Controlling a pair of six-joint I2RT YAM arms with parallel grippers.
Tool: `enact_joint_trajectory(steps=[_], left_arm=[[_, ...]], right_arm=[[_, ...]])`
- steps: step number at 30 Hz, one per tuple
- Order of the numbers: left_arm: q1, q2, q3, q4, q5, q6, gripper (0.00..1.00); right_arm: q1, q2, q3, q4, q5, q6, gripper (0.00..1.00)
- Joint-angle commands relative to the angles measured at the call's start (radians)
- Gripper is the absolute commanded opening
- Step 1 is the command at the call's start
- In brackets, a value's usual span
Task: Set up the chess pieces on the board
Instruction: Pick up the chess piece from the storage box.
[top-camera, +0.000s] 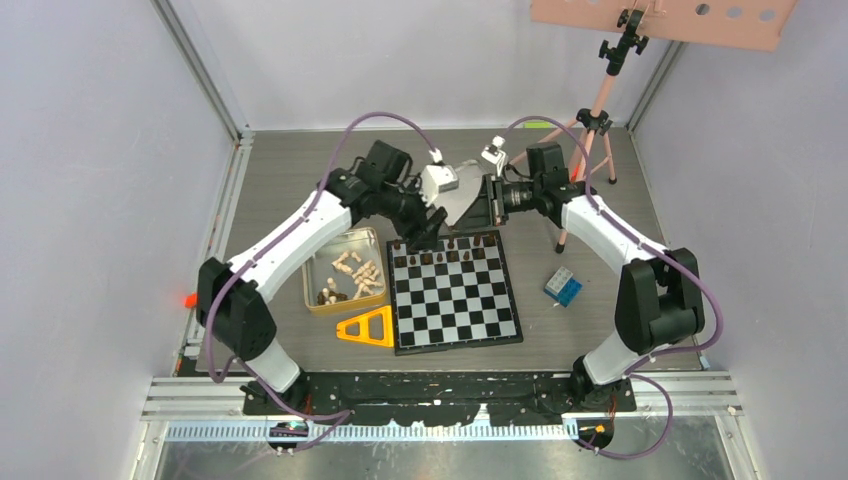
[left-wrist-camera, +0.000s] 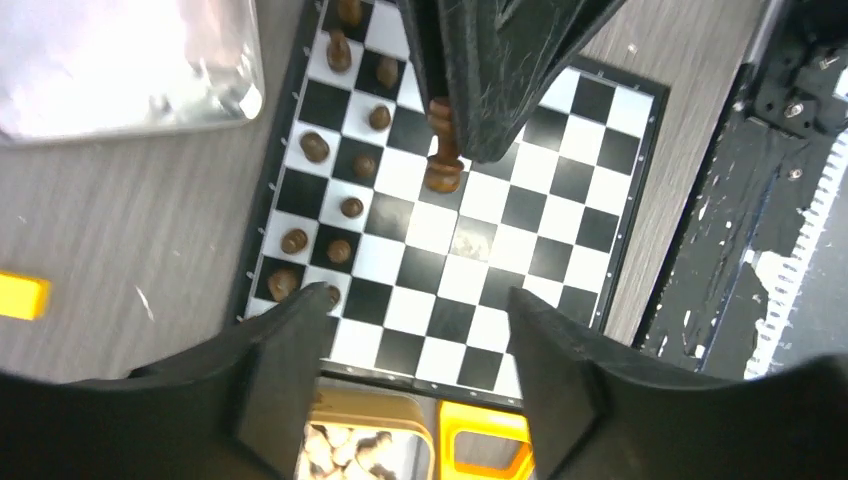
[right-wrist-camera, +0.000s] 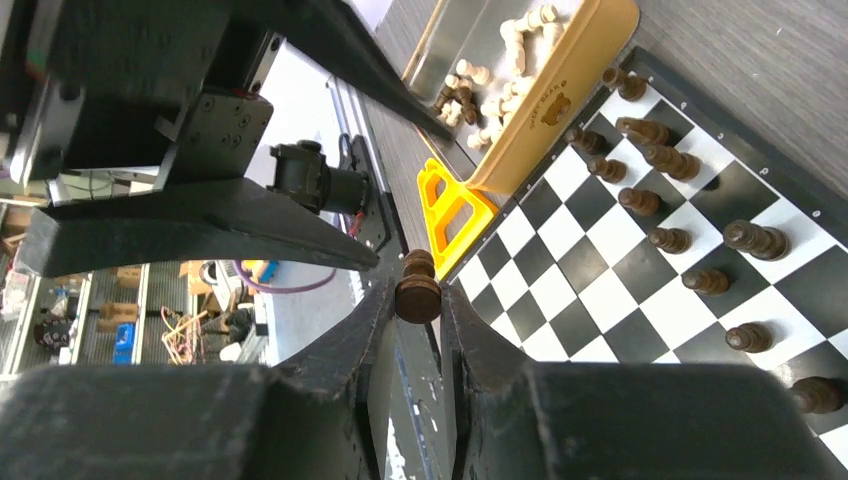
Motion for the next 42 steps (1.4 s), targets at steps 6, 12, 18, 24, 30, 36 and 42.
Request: enact_joint_trajectory(steps=[6, 12, 18, 24, 30, 36, 42], left_arm=[[0.118, -0.072, -0.092, 0.391, 0.415, -0.075, 0.82], [0.123, -0.03, -0.124, 0.606, 0.514, -0.205, 0.72], [0.124, -0.016, -0.141, 0.703, 0.525, -0.256, 0.61], [0.127, 0.001, -0.133, 0.742, 0.515, -0.273, 0.45], [0.137, 0.009, -0.114, 0.739, 0.508, -0.268, 0.35], [0.146, 0.001, -0.102, 0.712, 0.507, -0.249, 0.31], [0.146, 0.009, -0.084, 0.7, 0.508, -0.255, 0.26]], right_arm=[[-0.049, -0.093, -0.047, 0.384, -0.078, 0.321, 0.01], [-0.055, -0.083, -0.094, 0.607, -0.082, 0.558, 0.01], [-0.068, -0.039, -0.13, 0.828, -0.085, 0.76, 0.01], [-0.071, 0.006, -0.152, 0.992, -0.088, 0.889, 0.01], [-0.078, 0.01, -0.164, 1.003, -0.091, 0.888, 0.01], [-0.087, 0.003, -0.173, 0.993, -0.092, 0.869, 0.01], [-0.087, 0.003, -0.174, 0.961, -0.089, 0.845, 0.01]])
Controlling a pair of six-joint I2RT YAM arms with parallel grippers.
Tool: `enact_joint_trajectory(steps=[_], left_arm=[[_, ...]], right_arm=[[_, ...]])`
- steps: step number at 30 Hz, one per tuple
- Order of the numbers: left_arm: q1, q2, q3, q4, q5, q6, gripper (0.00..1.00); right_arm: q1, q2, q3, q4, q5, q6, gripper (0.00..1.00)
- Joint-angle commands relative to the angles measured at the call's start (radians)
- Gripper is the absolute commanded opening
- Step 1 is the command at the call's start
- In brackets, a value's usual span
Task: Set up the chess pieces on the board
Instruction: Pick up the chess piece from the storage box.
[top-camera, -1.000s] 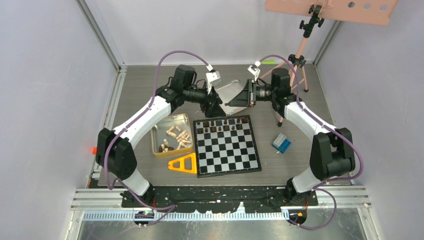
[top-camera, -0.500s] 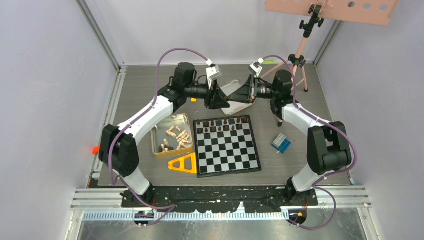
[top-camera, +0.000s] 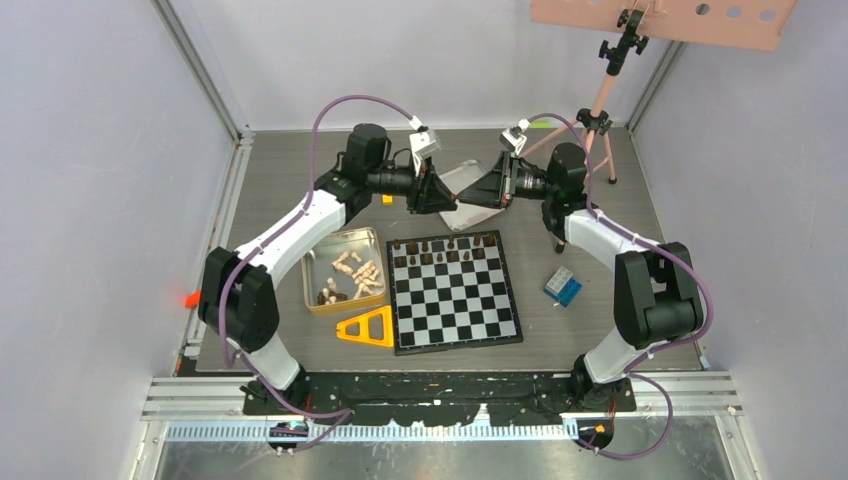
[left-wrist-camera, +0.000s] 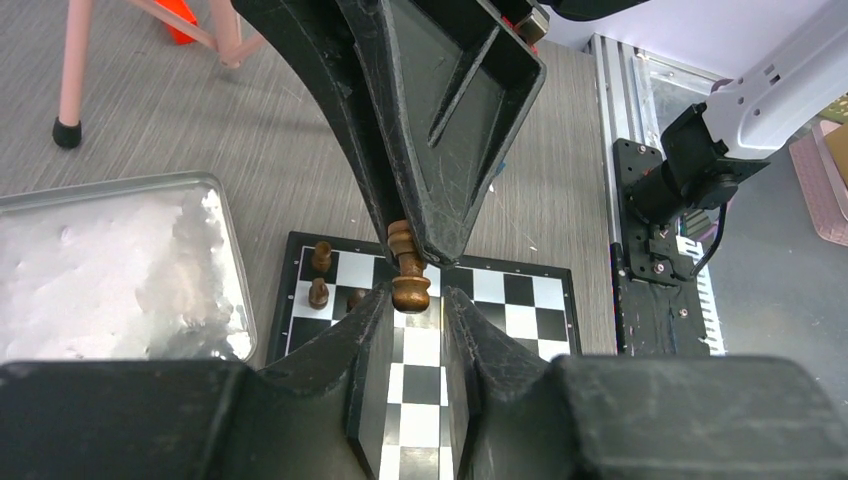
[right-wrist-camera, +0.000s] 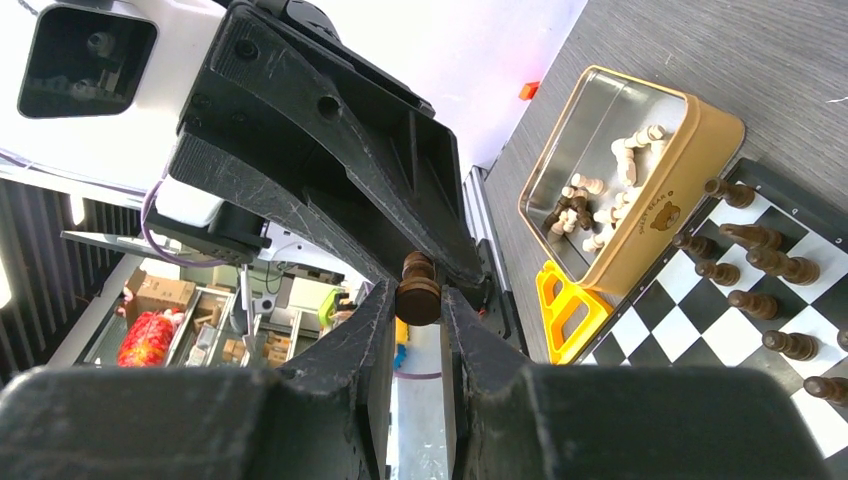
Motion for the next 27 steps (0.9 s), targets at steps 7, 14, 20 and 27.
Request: enact_joint_trajectory(steps=[7, 14, 20, 27], left_arm=[[0.003, 0.002, 0.064, 0.036, 0.036, -0.026, 0.18], [0.0, 0.008, 0.066, 0.043, 0.05, -0.028, 0.07], [-0.01, 0.01, 0.07, 0.055, 0.063, -0.079, 0.0], [-0.026, 0.001, 0.093, -0.112, 0.047, 0.057, 0.0]], right_arm=[[-0.003, -0.013, 0.009, -0.028, -0.005, -0.069, 0.01], [-0.004, -0.012, 0.011, -0.047, 0.0, -0.083, 0.01], [-0.003, -0.016, 0.015, -0.145, 0.01, -0.168, 0.01], [-0.024, -0.048, 0.06, -0.431, 0.036, -0.398, 0.32]])
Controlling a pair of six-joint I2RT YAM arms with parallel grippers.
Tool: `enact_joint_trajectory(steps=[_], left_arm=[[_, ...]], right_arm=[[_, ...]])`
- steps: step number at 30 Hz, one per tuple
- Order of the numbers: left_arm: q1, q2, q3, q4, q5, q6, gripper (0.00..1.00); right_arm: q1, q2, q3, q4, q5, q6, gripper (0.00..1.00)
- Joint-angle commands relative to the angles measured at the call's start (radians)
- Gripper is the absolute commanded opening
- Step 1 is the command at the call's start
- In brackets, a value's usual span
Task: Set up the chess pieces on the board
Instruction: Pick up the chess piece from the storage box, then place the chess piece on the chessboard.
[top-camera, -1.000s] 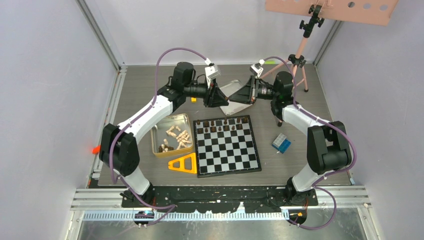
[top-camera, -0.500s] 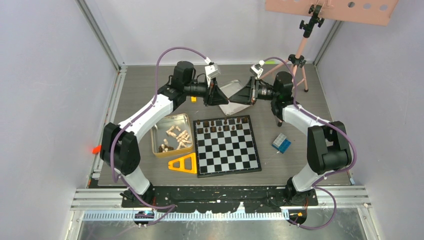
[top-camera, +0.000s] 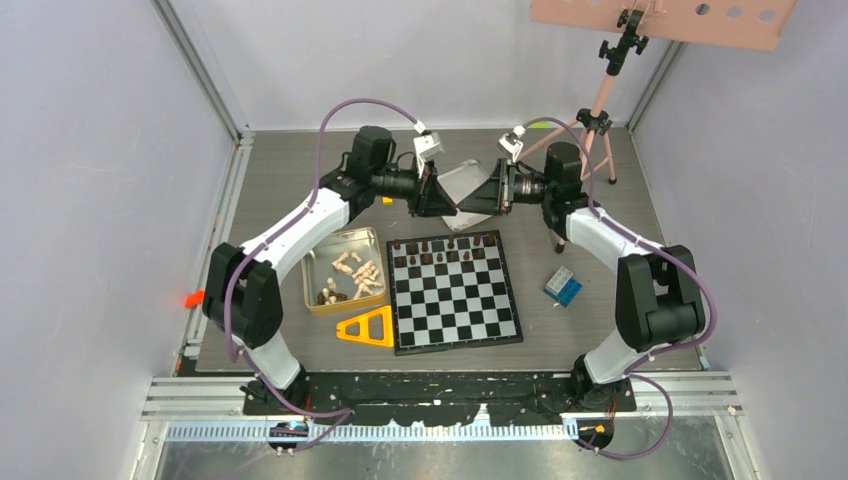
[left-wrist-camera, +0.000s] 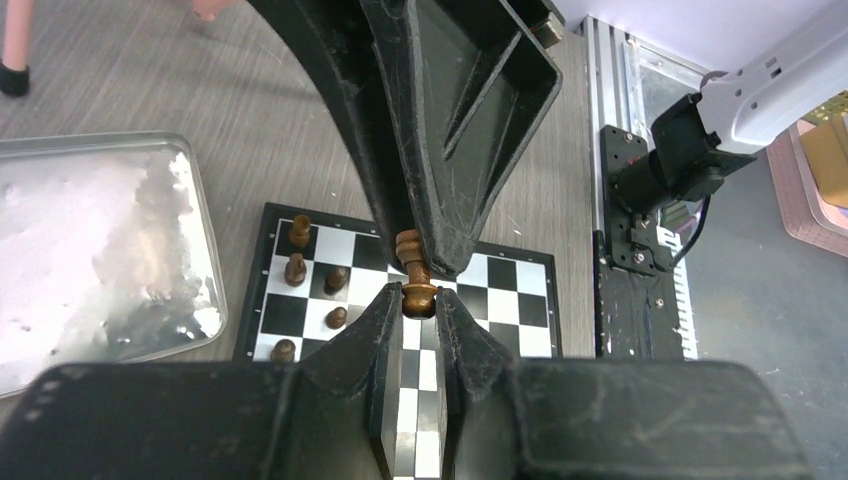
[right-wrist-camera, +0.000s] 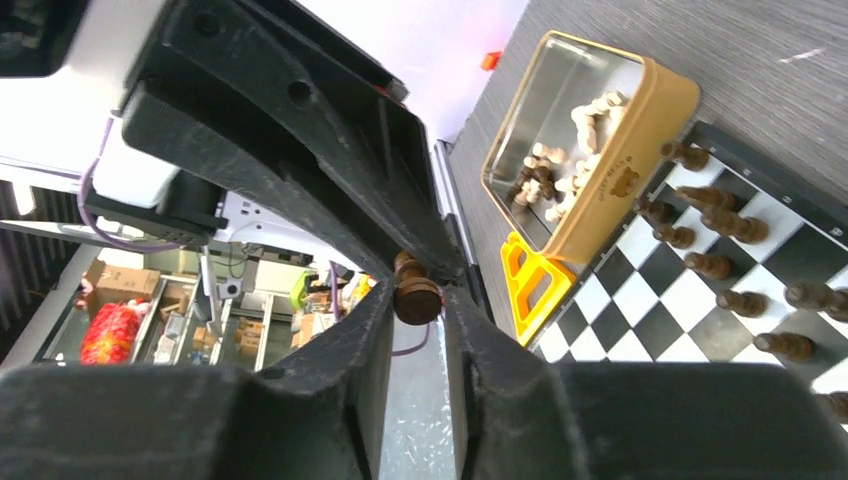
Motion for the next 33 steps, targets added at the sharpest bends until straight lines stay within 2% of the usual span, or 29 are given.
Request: enact_joint_trajectory(steps=[1, 6, 9, 12, 17, 22, 27, 33], left_arm=[[-0.018, -0.03, 0.08, -0.103, 0.039, 0.111, 0.0], [-0.039, -0.017, 0.131, -0.342, -0.052, 0.283, 0.0], [-0.1, 0.029, 0.227, -0.537, -0.196, 0.404, 0.0], [-0.183, 0.14, 0.401, -0.787, -0.362, 0.504, 0.0], [-0.306, 0.375, 0.705, -1.089, -0.583, 0.55, 0.0], [-0.379, 0.578, 0.953, -1.198, -0.692, 0.539, 0.0], [-0.425, 0.736, 1.176, -1.277, -0.76, 0.59, 0.0], [-0.465, 0.784, 1.162, -1.198, -0.883, 0.664, 0.01]], right_arm=[[-0.03, -0.047, 0.049, -0.223, 0.045, -0.206, 0.4], [-0.109, -0.083, 0.072, -0.303, 0.035, -0.264, 0.6], [-0.203, -0.126, 0.077, -0.351, 0.028, -0.304, 0.62], [-0.292, -0.17, 0.075, -0.481, 0.035, -0.41, 0.62], [-0.463, -0.266, 0.022, -0.548, 0.038, -0.469, 0.6], [-0.603, -0.334, -0.029, -0.553, 0.021, -0.469, 0.58], [-0.661, -0.374, -0.06, -0.587, -0.007, -0.496, 0.57], [-0.694, -0.381, -0.056, -0.651, -0.037, -0.549, 0.57]])
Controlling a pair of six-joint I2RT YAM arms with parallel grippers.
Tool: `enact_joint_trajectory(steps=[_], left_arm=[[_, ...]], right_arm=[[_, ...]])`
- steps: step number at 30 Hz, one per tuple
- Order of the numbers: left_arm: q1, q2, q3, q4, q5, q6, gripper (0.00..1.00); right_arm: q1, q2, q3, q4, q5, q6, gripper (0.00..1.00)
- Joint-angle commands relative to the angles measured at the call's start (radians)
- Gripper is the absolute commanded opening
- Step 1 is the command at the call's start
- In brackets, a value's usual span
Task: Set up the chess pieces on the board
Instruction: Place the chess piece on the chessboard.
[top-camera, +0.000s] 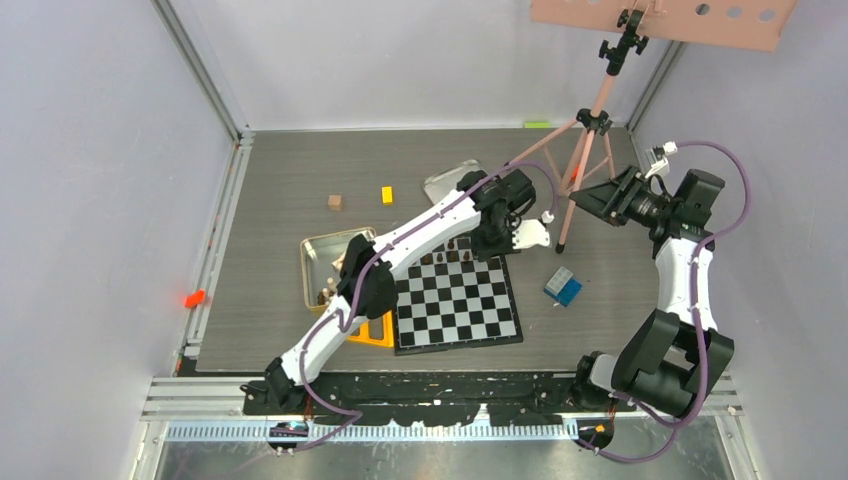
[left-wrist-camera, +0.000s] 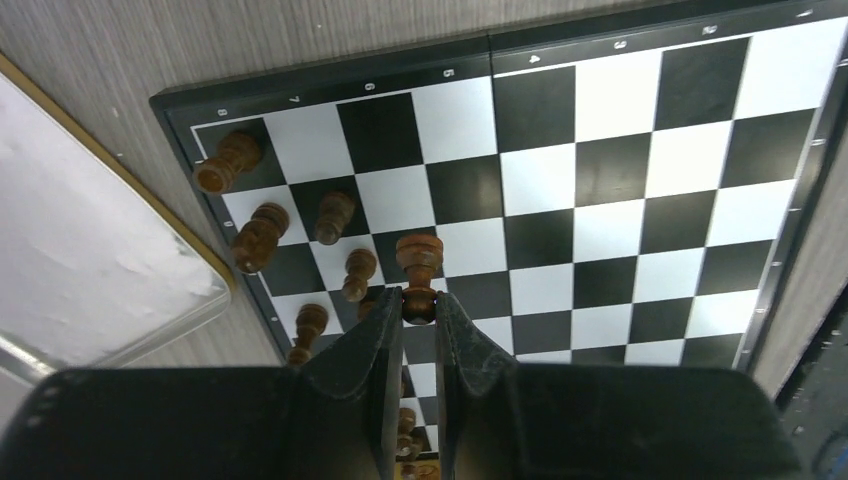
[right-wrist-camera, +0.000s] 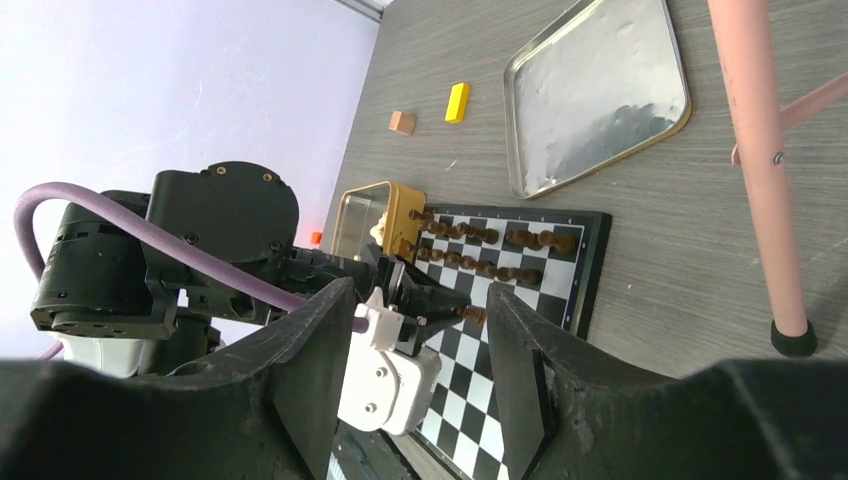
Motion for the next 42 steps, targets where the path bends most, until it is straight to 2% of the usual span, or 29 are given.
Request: enact_joint_trajectory(steps=[1, 9, 17, 27, 30, 37, 39, 41, 42], left_arm=[[-0.021, 0.011, 0.027, 0.014, -0.122, 0.078, 0.01], [-0.035, 0.044, 0.029, 0.066, -0.134, 0.109, 0.01], [-0.082, 0.072, 0.016, -0.03, -0.119, 0.204, 0.03], [-0.106, 0.098, 0.016, -0.056, -0.15, 0.238, 0.14], [-0.109, 0.098, 0.016, -0.053, -0.158, 0.236, 0.22], [-0.112, 0.038, -0.006, -0.017, -0.171, 0.211, 0.53], [-0.112, 0.003, -0.032, 0.0, -0.175, 0.203, 0.58], [-0.109, -0.041, -0.064, 0.004, -0.18, 0.189, 0.63], [-0.104, -0.07, -0.089, 0.01, -0.195, 0.177, 0.65]], right_arm=[[-0.018, -0.039, 0.004, -0.044, -0.049, -0.063, 0.57], [-0.027, -0.029, -0.004, -0.047, -0.069, -0.068, 0.56], [-0.044, -0.031, -0.003, -0.048, -0.074, -0.069, 0.55], [-0.05, -0.037, -0.005, -0.05, -0.078, -0.068, 0.55], [-0.052, -0.04, -0.005, -0.049, -0.077, -0.069, 0.55], [-0.052, -0.034, -0.002, -0.05, -0.067, -0.073, 0.55], [-0.052, -0.034, 0.003, -0.053, -0.06, -0.078, 0.54], [-0.052, -0.036, 0.024, -0.1, -0.038, -0.134, 0.54], [-0.052, -0.035, 0.037, -0.178, -0.027, -0.17, 0.54]])
